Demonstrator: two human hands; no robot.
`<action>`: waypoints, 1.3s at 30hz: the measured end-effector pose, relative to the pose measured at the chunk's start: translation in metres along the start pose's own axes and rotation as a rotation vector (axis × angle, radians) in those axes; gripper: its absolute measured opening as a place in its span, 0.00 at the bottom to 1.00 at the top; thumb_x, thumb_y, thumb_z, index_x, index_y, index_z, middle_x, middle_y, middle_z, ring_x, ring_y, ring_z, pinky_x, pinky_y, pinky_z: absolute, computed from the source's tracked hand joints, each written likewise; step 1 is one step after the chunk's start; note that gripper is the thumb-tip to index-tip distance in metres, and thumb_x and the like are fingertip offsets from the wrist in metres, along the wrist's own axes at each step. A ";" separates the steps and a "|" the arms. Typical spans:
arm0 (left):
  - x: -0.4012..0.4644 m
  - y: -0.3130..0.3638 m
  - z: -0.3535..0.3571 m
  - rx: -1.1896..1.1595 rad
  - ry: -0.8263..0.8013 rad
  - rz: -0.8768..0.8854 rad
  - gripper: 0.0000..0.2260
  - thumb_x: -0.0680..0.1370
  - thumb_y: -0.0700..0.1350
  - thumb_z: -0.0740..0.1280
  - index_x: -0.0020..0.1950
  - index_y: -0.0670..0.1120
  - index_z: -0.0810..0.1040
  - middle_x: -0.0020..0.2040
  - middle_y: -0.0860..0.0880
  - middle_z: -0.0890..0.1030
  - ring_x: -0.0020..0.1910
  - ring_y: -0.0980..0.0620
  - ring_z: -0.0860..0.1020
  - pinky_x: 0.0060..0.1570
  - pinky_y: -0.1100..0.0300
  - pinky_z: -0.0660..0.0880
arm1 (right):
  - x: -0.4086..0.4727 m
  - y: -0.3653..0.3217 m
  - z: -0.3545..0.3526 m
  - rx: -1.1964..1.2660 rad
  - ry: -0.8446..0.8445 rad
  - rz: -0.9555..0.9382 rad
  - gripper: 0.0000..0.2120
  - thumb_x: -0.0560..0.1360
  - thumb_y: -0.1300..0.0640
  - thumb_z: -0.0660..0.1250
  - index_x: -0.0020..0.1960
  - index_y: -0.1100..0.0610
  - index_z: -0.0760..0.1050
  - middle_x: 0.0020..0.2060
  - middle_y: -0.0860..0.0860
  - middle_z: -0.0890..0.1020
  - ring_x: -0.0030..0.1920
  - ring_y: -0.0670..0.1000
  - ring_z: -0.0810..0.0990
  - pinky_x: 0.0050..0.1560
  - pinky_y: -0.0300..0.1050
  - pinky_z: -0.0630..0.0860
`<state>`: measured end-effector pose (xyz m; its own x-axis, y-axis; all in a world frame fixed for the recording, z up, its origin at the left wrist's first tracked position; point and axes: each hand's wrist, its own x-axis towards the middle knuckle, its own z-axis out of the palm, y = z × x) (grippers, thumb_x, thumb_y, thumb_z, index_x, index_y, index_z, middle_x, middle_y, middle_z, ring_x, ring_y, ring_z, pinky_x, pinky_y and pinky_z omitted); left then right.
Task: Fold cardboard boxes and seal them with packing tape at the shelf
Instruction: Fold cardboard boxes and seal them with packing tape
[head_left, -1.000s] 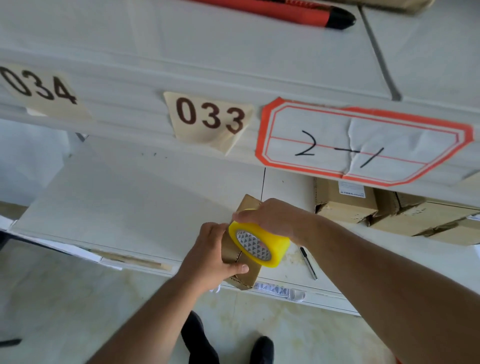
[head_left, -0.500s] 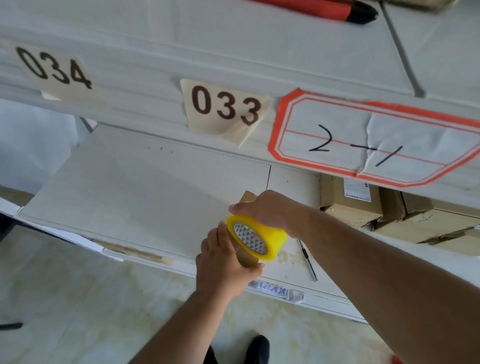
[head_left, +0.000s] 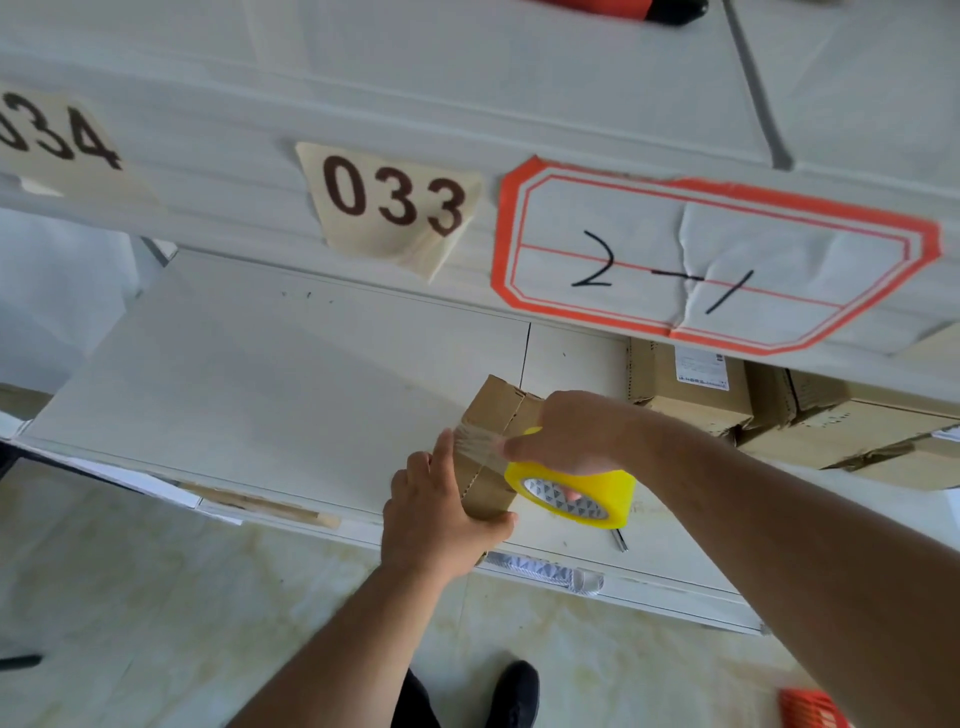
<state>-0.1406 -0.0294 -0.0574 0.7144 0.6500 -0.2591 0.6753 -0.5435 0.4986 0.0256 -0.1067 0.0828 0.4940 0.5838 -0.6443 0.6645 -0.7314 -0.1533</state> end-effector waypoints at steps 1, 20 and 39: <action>0.000 0.001 0.000 -0.003 0.006 -0.001 0.55 0.63 0.74 0.69 0.82 0.54 0.47 0.66 0.50 0.66 0.65 0.45 0.67 0.64 0.50 0.72 | -0.001 0.003 0.001 -0.034 -0.005 0.000 0.27 0.80 0.31 0.60 0.43 0.56 0.74 0.40 0.51 0.77 0.40 0.50 0.76 0.34 0.44 0.68; 0.001 -0.001 0.004 0.045 0.027 -0.008 0.55 0.62 0.74 0.72 0.80 0.51 0.51 0.67 0.48 0.67 0.65 0.45 0.68 0.61 0.48 0.74 | 0.021 0.052 0.077 0.002 0.082 0.121 0.31 0.79 0.31 0.55 0.47 0.56 0.82 0.39 0.50 0.81 0.39 0.48 0.77 0.43 0.46 0.73; 0.001 0.018 0.006 0.421 -0.035 0.121 0.54 0.71 0.75 0.60 0.83 0.48 0.38 0.83 0.43 0.42 0.78 0.41 0.58 0.70 0.40 0.65 | 0.034 0.057 0.105 0.141 0.102 0.138 0.31 0.78 0.26 0.54 0.42 0.55 0.73 0.43 0.49 0.79 0.49 0.54 0.81 0.55 0.52 0.79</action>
<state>-0.1266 -0.0418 -0.0541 0.7938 0.5541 -0.2508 0.5971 -0.7884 0.1480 0.0210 -0.1652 -0.0270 0.6340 0.5021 -0.5882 0.5052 -0.8447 -0.1765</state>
